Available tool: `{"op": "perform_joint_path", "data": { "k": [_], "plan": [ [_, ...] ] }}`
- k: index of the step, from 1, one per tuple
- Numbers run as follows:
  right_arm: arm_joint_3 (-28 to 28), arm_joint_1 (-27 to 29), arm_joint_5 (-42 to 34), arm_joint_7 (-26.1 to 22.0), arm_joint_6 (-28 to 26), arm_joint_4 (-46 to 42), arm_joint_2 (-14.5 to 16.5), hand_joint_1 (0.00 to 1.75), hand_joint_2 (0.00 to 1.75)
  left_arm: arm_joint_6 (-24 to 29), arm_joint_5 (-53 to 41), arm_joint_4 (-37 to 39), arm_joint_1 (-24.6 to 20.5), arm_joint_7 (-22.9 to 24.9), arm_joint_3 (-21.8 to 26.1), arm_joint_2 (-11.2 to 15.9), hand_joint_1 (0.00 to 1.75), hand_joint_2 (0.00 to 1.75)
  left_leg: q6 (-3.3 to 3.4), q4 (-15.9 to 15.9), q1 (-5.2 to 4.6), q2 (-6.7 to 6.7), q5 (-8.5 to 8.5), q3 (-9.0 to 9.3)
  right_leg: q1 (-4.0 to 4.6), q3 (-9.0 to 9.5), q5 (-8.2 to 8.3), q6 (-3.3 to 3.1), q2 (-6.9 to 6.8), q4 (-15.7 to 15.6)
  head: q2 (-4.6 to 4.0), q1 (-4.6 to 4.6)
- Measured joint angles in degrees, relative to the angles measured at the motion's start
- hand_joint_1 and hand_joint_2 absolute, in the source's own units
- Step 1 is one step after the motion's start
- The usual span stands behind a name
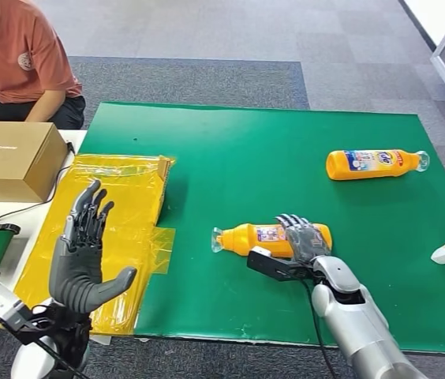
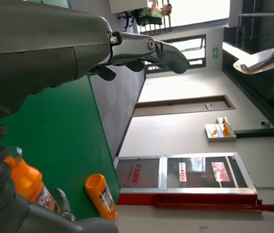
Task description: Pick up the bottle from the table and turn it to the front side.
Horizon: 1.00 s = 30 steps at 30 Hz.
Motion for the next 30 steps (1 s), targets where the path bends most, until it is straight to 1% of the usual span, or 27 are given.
{"op": "perform_joint_path", "data": {
  "k": [3,7,16,18,19,20,23,25,27,30],
  "plan": [
    [1.4,0.2,-5.0,-2.3,1.0,-1.9,-0.2,1.75,1.75,-0.3,0.1,0.0,0.0,-0.5,0.0,0.0,0.0,1.75,-0.01,0.0,0.0,0.01,0.01,-0.01,0.0,0.02,0.0,0.0,0.0,0.0,0.0,-0.01],
    [1.6,2.5,-14.7,-5.0,3.6,-8.4,-0.6,1.75,1.75,-0.2,0.0,0.0,0.3,-1.3,0.1,0.1,0.0,1.75,-0.01,0.0,0.0,0.0,0.01,-0.12,0.0,-0.01,-0.03,0.0,-0.04,0.0,0.0,0.0],
    [0.4,6.5,-27.0,-9.4,6.7,-22.7,-2.4,1.75,1.75,0.0,-0.7,-0.2,0.6,-2.5,0.5,0.3,0.0,1.75,0.04,0.0,-0.03,-0.02,-0.04,-0.4,-0.01,-0.22,-0.08,0.03,-0.06,0.0,0.0,0.01],
    [-0.2,7.5,-31.2,-11.0,8.4,-25.4,-2.5,1.75,1.75,0.0,-0.9,-0.2,0.7,-2.7,0.6,0.4,0.0,1.75,0.05,0.0,-0.03,-0.02,-0.05,-0.41,-0.01,-0.24,-0.1,0.03,-0.06,0.0,0.0,0.01],
    [-0.6,8.0,-34.8,-12.1,9.9,-26.8,-2.5,1.75,1.75,0.0,-1.0,-0.2,0.8,-2.9,0.7,0.4,0.0,1.75,0.05,0.0,-0.03,-0.02,-0.06,-0.42,-0.01,-0.24,-0.11,0.04,-0.07,0.0,-0.01,0.01],
    [-1.1,8.7,-39.9,-13.4,12.1,-28.3,-2.5,1.75,1.75,0.0,-1.0,-0.2,0.8,-3.0,0.7,0.5,0.0,1.75,0.05,0.0,-0.03,-0.03,-0.06,-0.43,-0.01,-0.24,-0.13,0.04,-0.09,0.0,0.0,0.0],
    [-2.9,10.7,-57.9,-16.8,19.5,-32.7,-1.8,1.75,1.75,0.0,0.2,-0.1,0.6,-3.5,0.8,0.6,0.0,1.75,0.05,0.0,-0.02,-0.04,-0.07,-0.45,0.0,-0.26,-0.16,0.03,-0.12,0.0,0.0,-0.01],
    [-3.6,11.6,-65.3,-17.8,22.3,-34.9,-1.0,1.75,1.75,-0.5,2.6,0.4,0.0,-2.8,0.8,0.6,0.0,1.75,0.04,0.0,-0.02,-0.04,-0.08,-0.45,0.0,-0.27,-0.18,0.02,-0.12,0.0,-0.01,-0.01],
    [-3.7,12.0,-67.5,-18.2,23.1,-36.3,-0.3,1.75,1.75,-1.8,6.0,1.7,-1.2,-1.2,0.9,0.6,0.0,1.75,0.04,0.0,-0.01,-0.04,-0.08,-0.45,0.0,-0.27,-0.2,0.02,-0.12,0.0,-0.01,0.0],
    [-2.9,12.3,-66.6,-18.6,22.4,-37.4,0.6,1.75,1.75,-4.0,9.7,4.4,-3.5,1.3,0.9,0.7,0.0,1.75,0.04,0.0,-0.01,-0.04,-0.07,-0.45,0.0,-0.27,-0.17,0.02,-0.11,0.0,-0.01,-0.01]
  ]
}}
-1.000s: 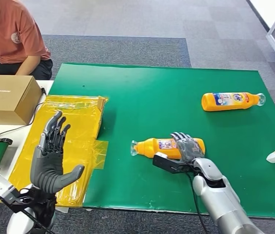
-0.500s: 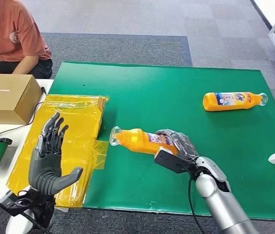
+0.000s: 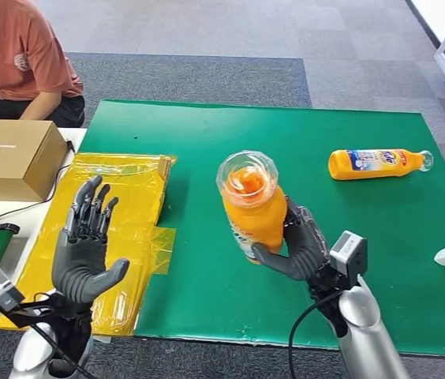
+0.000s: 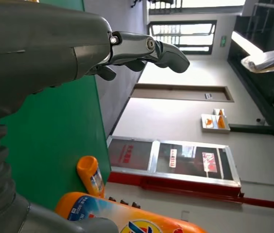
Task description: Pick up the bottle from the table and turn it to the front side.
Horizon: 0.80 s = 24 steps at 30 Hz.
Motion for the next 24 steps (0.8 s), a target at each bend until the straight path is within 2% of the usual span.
{"op": "perform_joint_path", "data": {
  "k": [6,12,17,24],
  "plan": [
    [3.9,-0.4,5.2,-0.6,-2.9,0.2,1.3,1.75,1.75,-4.6,4.0,5.6,-6.0,4.4,-1.7,0.4,0.0,1.75,0.03,0.0,-0.01,-0.02,0.04,-0.02,0.0,0.01,0.04,0.03,-0.01,0.0,0.01,0.01],
    [7.5,-1.3,12.3,-0.8,-8.0,2.4,2.0,1.75,1.75,-10.7,4.9,8.5,-12.0,7.9,-7.2,2.6,0.0,1.75,0.02,0.0,-0.01,-0.04,0.04,-0.04,0.0,0.0,0.04,0.04,-0.03,0.0,0.01,0.01],
    [9.1,-2.6,17.0,-0.8,-12.8,6.8,3.1,1.75,1.75,-11.0,0.9,10.3,-17.9,11.8,-13.6,4.5,0.0,1.75,0.02,0.0,-0.01,-0.04,0.04,-0.05,0.0,0.0,0.04,0.03,-0.04,0.0,-0.01,0.01],
    [9.7,-4.1,19.4,-0.7,-14.8,12.4,4.2,1.75,1.75,-11.2,-0.6,13.7,-24.9,15.4,-20.1,7.0,0.0,1.75,-0.01,0.0,-0.01,-0.04,0.06,-0.05,0.0,0.0,0.04,0.03,-0.03,0.0,-0.01,0.01]
  ]
}}
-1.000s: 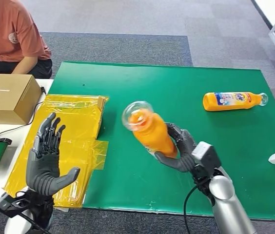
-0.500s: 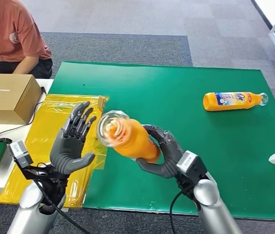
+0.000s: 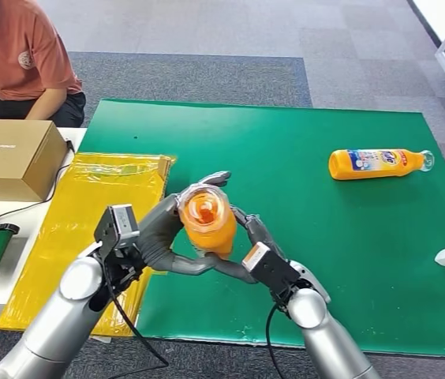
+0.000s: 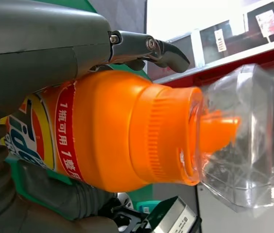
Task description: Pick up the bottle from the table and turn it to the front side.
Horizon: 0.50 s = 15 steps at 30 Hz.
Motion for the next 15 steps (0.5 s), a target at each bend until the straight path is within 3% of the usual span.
{"op": "perform_joint_path", "data": {
  "k": [1,5,15],
  "plan": [
    [0.1,-0.2,0.2,0.1,-0.1,0.5,0.1,1.75,1.75,0.0,0.0,0.4,-0.7,0.2,-0.6,0.3,0.0,1.75,0.0,0.0,0.0,0.0,0.0,0.0,0.0,0.0,0.0,0.0,0.0,0.0,0.0,-0.01],
    [0.4,-0.6,0.6,0.5,-0.3,2.1,0.4,1.75,1.75,0.1,0.3,1.4,-2.9,1.1,-2.8,1.5,1.75,1.75,0.0,0.0,0.0,0.0,0.0,-0.02,0.0,0.0,0.0,0.0,0.0,0.0,0.02,-0.01],
    [0.7,-0.6,0.8,1.2,-1.1,2.9,0.4,1.75,1.75,3.2,-0.4,2.7,-3.8,1.6,-4.2,3.2,1.75,1.75,0.0,0.0,0.0,0.0,0.0,-0.04,0.0,-0.03,-0.01,-0.01,0.0,0.0,0.02,-0.01]
  ]
}}
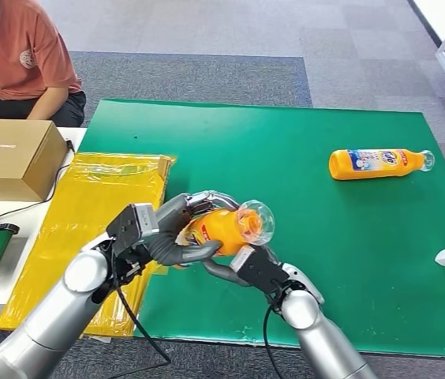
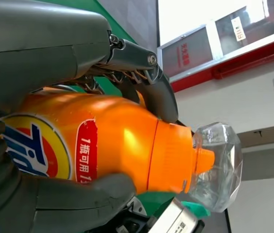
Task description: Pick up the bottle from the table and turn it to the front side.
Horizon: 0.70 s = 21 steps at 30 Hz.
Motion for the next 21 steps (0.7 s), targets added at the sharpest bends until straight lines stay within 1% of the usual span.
{"op": "perform_joint_path", "data": {
  "k": [3,7,8,11,12,17,21],
  "plan": [
    [0.0,0.0,0.0,0.0,-0.2,0.0,0.0,1.75,1.75,0.3,-0.2,0.0,-0.1,0.2,0.0,0.4,1.75,1.75,0.0,0.0,0.0,0.0,0.0,0.0,0.0,0.0,0.0,0.0,0.0,0.0,-0.02,0.01],
    [-0.1,0.1,0.5,0.1,-0.9,0.0,0.0,1.75,1.75,0.3,-0.7,0.0,-0.9,1.8,-0.3,1.3,1.75,1.75,0.0,0.0,0.0,0.0,0.0,0.0,0.0,0.0,0.0,0.0,0.0,0.0,-0.01,0.01],
    [-0.1,0.1,0.6,0.2,-1.1,0.0,0.0,1.75,1.75,0.2,-0.8,0.0,-1.3,2.2,-0.5,1.6,1.42,1.75,0.0,0.0,0.0,0.0,0.0,0.0,0.0,0.0,0.0,0.0,0.0,0.0,-0.01,0.01],
    [-0.4,0.3,0.9,0.5,-1.8,-0.1,0.0,1.75,1.75,-0.1,-1.3,0.1,-2.6,3.5,-0.8,2.7,0.11,1.75,-0.01,0.0,0.0,0.0,0.01,0.0,0.0,-0.01,0.0,0.0,0.0,0.0,-0.02,0.0],
    [-0.6,0.3,0.9,0.5,-2.1,-0.1,0.0,1.75,1.75,-0.2,-1.5,0.1,-3.0,4.1,-0.8,3.2,0.0,1.75,-0.01,0.0,0.0,0.0,0.01,0.0,0.0,-0.02,0.0,0.0,0.01,0.0,-0.02,0.01],
    [-1.8,0.1,1.5,0.5,-3.2,-0.6,0.0,1.75,1.75,-1.2,-2.6,0.9,-4.6,6.9,-1.3,5.5,0.0,1.75,-0.03,0.0,0.02,0.01,0.02,-0.01,0.0,-0.04,0.01,-0.01,0.0,0.0,0.0,-0.01],
    [-2.0,-0.1,2.9,0.7,-3.8,-0.7,0.0,1.75,1.75,-1.9,-2.8,1.4,-6.4,8.6,-2.2,6.7,0.0,1.75,-0.03,0.0,0.02,0.01,0.02,-0.02,0.0,-0.04,0.0,-0.01,0.02,0.0,-0.01,0.01]
  ]
}}
